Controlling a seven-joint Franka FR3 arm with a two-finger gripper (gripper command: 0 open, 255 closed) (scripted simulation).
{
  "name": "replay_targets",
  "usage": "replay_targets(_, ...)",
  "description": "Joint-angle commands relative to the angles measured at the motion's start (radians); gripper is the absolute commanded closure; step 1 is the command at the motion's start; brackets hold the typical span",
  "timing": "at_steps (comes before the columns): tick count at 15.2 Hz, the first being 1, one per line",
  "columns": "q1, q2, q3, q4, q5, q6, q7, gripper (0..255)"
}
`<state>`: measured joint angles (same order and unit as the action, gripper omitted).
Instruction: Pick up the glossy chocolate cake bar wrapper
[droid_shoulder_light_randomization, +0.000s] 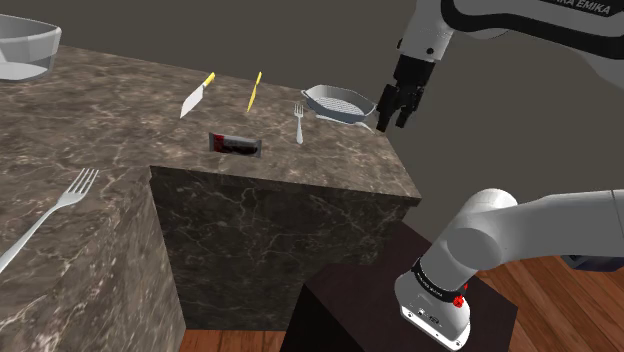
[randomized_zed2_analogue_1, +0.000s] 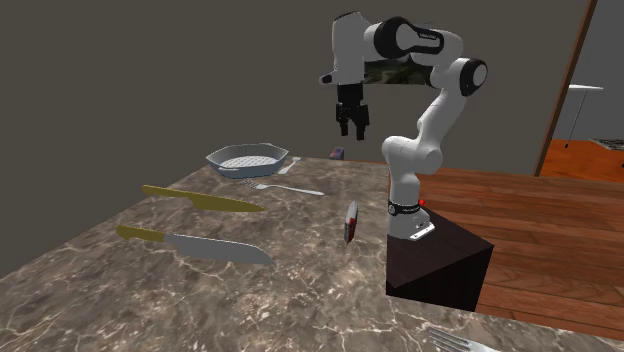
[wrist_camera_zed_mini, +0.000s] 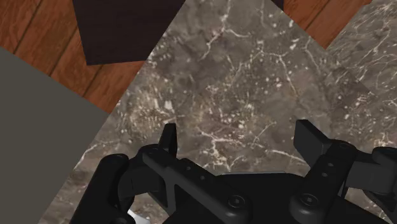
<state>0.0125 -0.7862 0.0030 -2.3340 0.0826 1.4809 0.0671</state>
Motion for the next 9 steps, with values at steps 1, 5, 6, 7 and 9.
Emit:
replay_targets(1,0.000,0.000,0.000,0.000,0.000,0.000,0.000,0)
replay_targets(5,0.048,0.137,0.036,0.077,0.006,0.067,-0.050,0)
replay_targets(6,0.059,0.171,0.045,0.099,0.007,0.082,-0.063,0)
replay_targets(7,0.070,0.204,0.055,0.121,0.007,0.095,-0.074,0)
replay_targets(9,0.091,0.270,0.074,0.167,0.006,0.119,-0.097,0)
